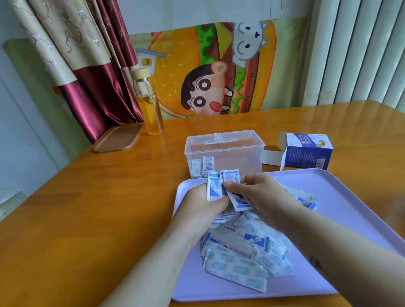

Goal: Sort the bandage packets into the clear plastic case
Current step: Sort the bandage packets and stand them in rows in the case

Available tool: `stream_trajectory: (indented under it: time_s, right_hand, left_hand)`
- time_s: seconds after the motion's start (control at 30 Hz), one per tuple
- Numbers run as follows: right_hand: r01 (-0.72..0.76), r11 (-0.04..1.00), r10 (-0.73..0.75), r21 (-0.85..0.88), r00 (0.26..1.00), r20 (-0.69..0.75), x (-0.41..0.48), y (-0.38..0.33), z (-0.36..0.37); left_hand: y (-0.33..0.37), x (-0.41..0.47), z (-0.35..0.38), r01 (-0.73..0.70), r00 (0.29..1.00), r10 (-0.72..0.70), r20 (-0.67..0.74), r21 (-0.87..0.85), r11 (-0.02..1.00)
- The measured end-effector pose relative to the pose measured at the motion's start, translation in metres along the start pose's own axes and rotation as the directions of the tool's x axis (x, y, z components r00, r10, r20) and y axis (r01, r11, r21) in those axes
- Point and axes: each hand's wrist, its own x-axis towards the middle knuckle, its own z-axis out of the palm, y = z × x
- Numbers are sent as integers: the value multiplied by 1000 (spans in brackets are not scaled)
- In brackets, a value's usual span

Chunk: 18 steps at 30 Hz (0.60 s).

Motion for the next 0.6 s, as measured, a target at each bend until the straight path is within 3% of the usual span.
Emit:
stream_trajectory:
  time_s: [0.17, 0.33, 0.47, 0.6]
  right_hand:
    - [-4, 1000, 4, 5, 999, -35, 4, 1, -6]
    - [-6, 997, 1, 77, 998, 60, 4, -4, -12]
    - [-2, 1000, 2, 15, 1000, 14, 5, 3, -6]
    - [-20, 1000, 20, -9, 1000, -12, 8, 7, -6]
  left_hand:
    - [0, -2, -8, 171, 985, -174, 16, -279, 945]
    - [-2, -2, -6, 90, 992, -108, -70, -217, 972]
    - [-3, 1, 1, 30, 990, -49, -130, -150, 988]
    - [-6, 0, 5, 71, 988, -90, -126, -146, 987]
